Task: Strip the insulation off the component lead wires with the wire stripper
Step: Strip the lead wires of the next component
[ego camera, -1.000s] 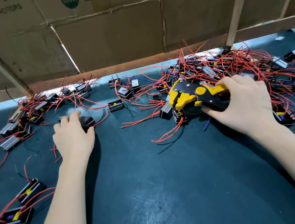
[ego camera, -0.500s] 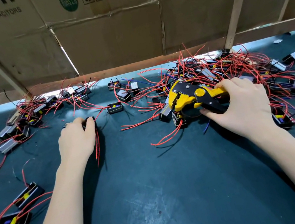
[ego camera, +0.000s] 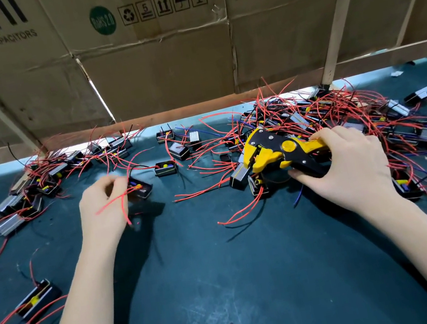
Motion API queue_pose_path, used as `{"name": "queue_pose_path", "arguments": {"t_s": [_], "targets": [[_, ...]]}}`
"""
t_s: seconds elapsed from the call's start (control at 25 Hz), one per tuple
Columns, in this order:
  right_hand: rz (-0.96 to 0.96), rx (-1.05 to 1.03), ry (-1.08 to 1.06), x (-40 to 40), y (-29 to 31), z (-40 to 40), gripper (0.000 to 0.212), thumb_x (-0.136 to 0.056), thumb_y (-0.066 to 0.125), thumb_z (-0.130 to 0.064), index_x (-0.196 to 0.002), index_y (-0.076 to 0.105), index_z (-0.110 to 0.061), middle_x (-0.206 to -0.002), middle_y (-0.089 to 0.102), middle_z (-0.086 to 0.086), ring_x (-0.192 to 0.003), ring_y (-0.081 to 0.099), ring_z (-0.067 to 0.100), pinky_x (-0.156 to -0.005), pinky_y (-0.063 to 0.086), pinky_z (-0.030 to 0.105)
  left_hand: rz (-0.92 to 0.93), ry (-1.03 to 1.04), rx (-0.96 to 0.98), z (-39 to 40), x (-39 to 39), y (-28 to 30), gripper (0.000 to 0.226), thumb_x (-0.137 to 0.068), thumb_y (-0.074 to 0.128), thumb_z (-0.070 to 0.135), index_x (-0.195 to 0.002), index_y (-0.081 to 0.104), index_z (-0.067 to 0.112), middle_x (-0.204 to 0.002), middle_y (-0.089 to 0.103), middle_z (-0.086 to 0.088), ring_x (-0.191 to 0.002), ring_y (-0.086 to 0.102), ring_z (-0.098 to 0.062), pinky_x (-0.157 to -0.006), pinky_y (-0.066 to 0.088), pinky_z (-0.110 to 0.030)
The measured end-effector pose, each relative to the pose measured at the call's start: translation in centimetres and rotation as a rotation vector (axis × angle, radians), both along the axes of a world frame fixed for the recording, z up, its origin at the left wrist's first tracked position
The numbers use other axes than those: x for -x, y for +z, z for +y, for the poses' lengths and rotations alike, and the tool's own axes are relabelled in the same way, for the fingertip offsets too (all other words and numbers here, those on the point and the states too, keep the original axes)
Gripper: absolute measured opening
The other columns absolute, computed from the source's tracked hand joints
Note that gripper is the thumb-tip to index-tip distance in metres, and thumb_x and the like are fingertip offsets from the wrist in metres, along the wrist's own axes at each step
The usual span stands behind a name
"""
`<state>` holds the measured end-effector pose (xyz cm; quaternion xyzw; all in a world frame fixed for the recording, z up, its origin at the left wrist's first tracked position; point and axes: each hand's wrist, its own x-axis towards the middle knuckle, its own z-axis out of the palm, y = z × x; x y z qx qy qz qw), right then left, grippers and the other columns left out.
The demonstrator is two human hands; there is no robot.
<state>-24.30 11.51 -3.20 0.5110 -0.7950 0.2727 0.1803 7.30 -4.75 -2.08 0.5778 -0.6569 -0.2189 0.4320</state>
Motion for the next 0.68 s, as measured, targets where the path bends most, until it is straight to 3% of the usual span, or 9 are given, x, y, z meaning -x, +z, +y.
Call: {"name": "queue_pose_path", "arguments": {"t_s": [0.08,0.16,0.24,0.32,0.4,0.56,0.68], "targets": [[-0.005,0.013,-0.004,0.1,0.0,0.1,0.055,-0.066,0.074,-0.060,-0.098,0.063,-0.017,-0.091,0.063,0.003,-0.093,0.058,0.033,-0.080,0.037,0.042,0.163,-0.190,-0.125,0.8,0.9,0.5,0.029,-0.096,0.054,0.016,-0.070,0.065,0.013,-0.056,0.062,0.006,-0.054,0.055,-0.005,-0.054,0.041,-0.014],[-0.003,0.006,-0.005,0.1,0.0,0.1,0.056,-0.066,0.074,-0.060,-0.099,0.063,-0.017,-0.092,0.063,0.003,-0.094,0.058,0.033,-0.081,0.037,0.042,0.084,-0.407,-0.204,1.5,1.6,0.6,0.028,-0.096,0.054,0.011,-0.073,0.069,0.011,-0.054,0.063,0.010,-0.049,0.052,0.003,-0.051,0.040,-0.008],[0.003,-0.018,-0.010,0.1,-0.1,0.0,0.056,-0.066,0.074,-0.060,-0.100,0.063,-0.017,-0.093,0.063,0.003,-0.095,0.057,0.032,-0.081,0.037,0.041,-0.046,-0.582,-0.227,1.9,2.0,0.3,0.027,-0.098,0.056,0.011,-0.075,0.070,0.010,-0.059,0.065,0.004,-0.055,0.053,0.000,-0.059,0.043,-0.014],[0.015,-0.037,-0.015,0.1,-0.1,0.0,0.057,-0.066,0.074,-0.061,-0.101,0.063,-0.017,-0.094,0.063,0.003,-0.096,0.057,0.032,-0.082,0.036,0.041,-0.150,-0.634,-0.205,1.9,2.0,-0.1,0.021,-0.095,0.062,0.016,-0.076,0.073,0.016,-0.066,0.068,0.001,-0.062,0.055,-0.004,-0.066,0.043,-0.023],[0.019,-0.043,-0.017,0.2,-0.2,0.0,0.058,-0.066,0.074,-0.061,-0.102,0.063,-0.016,-0.094,0.062,0.004,-0.096,0.057,0.032,-0.082,0.036,0.041,-0.172,-0.600,-0.168,1.7,1.9,-0.3,0.017,-0.089,0.070,0.014,-0.076,0.075,0.024,-0.063,0.067,0.006,-0.059,0.051,-0.002,-0.062,0.040,-0.019],[0.023,-0.035,-0.017,0.2,-0.2,0.0,0.057,-0.066,0.076,-0.060,-0.101,0.063,-0.017,-0.092,0.062,0.003,-0.095,0.057,0.033,-0.081,0.036,0.041,-0.141,-0.660,-0.258,1.5,1.6,-0.3,0.010,-0.085,0.075,0.020,-0.080,0.079,0.028,-0.072,0.075,0.005,-0.065,0.062,-0.005,-0.068,0.047,-0.020],[0.027,-0.030,-0.019,0.2,-0.2,0.0,0.057,-0.066,0.077,-0.059,-0.100,0.063,-0.016,-0.091,0.062,0.003,-0.094,0.057,0.033,-0.080,0.037,0.042,-0.030,-0.742,-0.357,2.3,2.2,-0.3,0.019,-0.084,0.069,0.036,-0.078,0.079,0.021,-0.068,0.070,0.003,-0.059,0.054,-0.007,-0.059,0.043,-0.017]]}}
